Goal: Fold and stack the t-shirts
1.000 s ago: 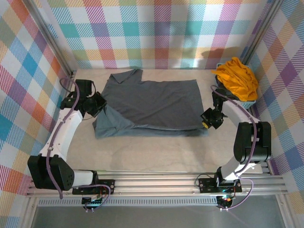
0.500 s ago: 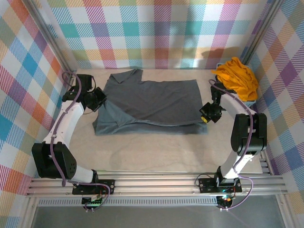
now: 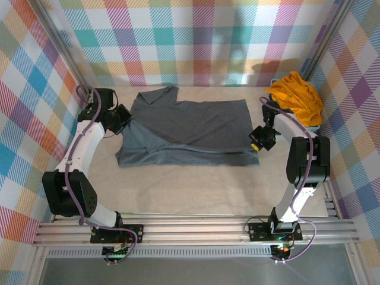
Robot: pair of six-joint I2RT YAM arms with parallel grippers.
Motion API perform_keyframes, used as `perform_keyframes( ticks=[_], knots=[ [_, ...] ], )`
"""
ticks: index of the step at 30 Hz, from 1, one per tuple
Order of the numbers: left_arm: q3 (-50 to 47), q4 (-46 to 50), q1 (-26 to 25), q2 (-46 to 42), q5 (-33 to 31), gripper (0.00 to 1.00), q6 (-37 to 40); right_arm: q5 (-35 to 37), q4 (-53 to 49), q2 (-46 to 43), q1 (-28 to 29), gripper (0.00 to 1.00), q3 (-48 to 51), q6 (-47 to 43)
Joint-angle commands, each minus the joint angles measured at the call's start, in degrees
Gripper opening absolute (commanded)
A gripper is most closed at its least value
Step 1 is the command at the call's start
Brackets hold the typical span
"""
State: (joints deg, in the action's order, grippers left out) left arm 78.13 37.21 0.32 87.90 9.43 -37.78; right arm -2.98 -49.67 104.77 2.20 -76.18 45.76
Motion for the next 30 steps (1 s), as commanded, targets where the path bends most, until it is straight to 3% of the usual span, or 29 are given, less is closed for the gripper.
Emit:
perform_keyframes(
  ticks=[1, 30],
  knots=[
    [2.5, -1.8, 1.0, 1.8, 1.1, 0.00, 1.6, 1.0, -1.8, 1.7, -0.3, 0.00, -2.8, -0.9],
    [9.6, -6.9, 1.0, 15.4, 5.2, 0.00, 2.5, 0.8, -0.5, 6.7, -0.3, 0.00, -5.0, -0.4]
  ],
)
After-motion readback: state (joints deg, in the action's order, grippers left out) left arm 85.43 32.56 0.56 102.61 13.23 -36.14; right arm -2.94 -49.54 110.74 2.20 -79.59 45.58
